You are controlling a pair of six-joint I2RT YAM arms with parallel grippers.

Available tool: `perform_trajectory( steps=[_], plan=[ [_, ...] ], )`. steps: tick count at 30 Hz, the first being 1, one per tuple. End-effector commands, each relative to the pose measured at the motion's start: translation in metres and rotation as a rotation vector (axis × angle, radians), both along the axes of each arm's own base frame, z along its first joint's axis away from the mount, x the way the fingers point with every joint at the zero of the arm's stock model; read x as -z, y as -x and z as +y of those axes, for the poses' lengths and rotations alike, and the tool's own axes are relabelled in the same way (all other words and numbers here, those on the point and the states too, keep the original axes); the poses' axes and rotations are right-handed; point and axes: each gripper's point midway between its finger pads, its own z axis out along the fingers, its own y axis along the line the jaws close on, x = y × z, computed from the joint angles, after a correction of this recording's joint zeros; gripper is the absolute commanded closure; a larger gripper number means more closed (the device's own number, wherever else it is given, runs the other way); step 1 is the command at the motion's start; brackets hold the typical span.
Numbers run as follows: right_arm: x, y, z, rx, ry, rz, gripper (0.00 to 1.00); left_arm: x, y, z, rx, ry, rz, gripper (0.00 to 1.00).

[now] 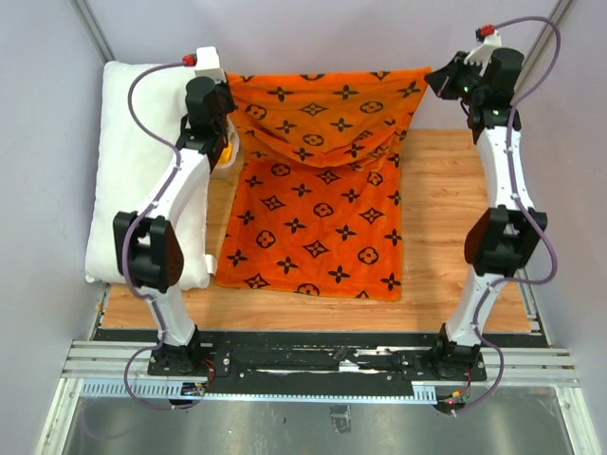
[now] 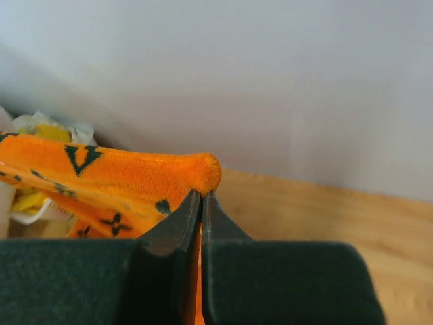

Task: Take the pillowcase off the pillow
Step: Fold the pillowcase at the center of the board.

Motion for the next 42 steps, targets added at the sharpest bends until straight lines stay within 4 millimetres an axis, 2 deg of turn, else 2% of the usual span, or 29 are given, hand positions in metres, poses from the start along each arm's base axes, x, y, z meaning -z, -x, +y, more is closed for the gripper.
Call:
perform_trajectory(
  steps=[1,3,6,7,9,11,14,16,18,23,26,28,30,34,36,39,40,41,42],
  plan=[
    [-0.07,0.065,-0.016,0.092,-0.029,-0.186,0.99,-0.048,0.056,0.032,-0.065,0.055,-0.137,1.0],
    [-0.067,0.089,-0.015,0.114,-0.058,-0.178,0.99,-0.04,0.078,0.034,-0.062,0.082,-0.127,1.0],
    [-0.036,0.125,-0.017,0.163,-0.097,-0.11,0.99,-0.019,0.111,0.04,-0.078,0.158,-0.092,1.0],
    [-0.026,0.138,-0.019,0.193,-0.107,-0.094,0.99,0.004,0.122,0.043,-0.09,0.186,-0.053,1.0],
    [0.002,0.163,-0.025,0.262,-0.134,-0.062,0.99,0.033,0.144,0.044,-0.098,0.259,-0.016,1.0],
    [0.038,0.185,-0.027,0.312,-0.21,0.001,0.99,0.066,0.165,0.048,-0.119,0.319,0.026,1.0],
    [0.093,0.21,-0.018,0.332,-0.316,0.103,0.99,0.114,0.192,0.061,-0.215,0.388,0.103,1.0],
    [0.128,0.225,-0.009,0.33,-0.353,0.2,0.99,0.136,0.209,0.066,-0.253,0.433,0.147,1.0],
    [0.149,0.244,-0.002,0.322,-0.359,0.281,0.99,0.151,0.224,0.064,-0.252,0.467,0.182,1.0],
    [0.169,0.295,-0.017,0.439,-0.288,0.337,0.99,0.168,0.261,0.064,-0.251,0.547,0.22,1.0],
    [0.183,0.324,-0.024,0.49,-0.243,0.354,0.99,0.191,0.28,0.068,-0.28,0.554,0.265,1.0],
    [0.198,0.339,-0.021,0.478,-0.23,0.384,0.99,0.208,0.289,0.068,-0.288,0.563,0.295,1.0],
    [0.217,0.349,-0.013,0.448,-0.236,0.431,0.99,0.232,0.299,0.066,-0.291,0.566,0.349,1.0],
    [0.25,0.361,0.002,0.388,-0.263,0.529,0.99,0.268,0.313,0.062,-0.296,0.576,0.44,1.0],
    [0.261,0.365,0.005,0.375,-0.266,0.558,0.99,0.279,0.319,0.061,-0.299,0.576,0.466,1.0],
    [0.267,0.369,0.007,0.358,-0.257,0.566,0.99,0.281,0.322,0.054,-0.242,0.566,0.475,1.0],
    [0.265,0.368,0.009,0.344,-0.249,0.554,0.99,0.28,0.321,0.048,-0.197,0.559,0.478,0.96],
    [0.261,0.366,0.011,0.32,-0.238,0.532,0.93,0.277,0.321,0.041,-0.137,0.538,0.479,0.85],
    [0.254,0.363,0.014,0.289,-0.227,0.506,0.81,0.274,0.32,0.034,-0.086,0.528,0.479,0.67]
  ],
)
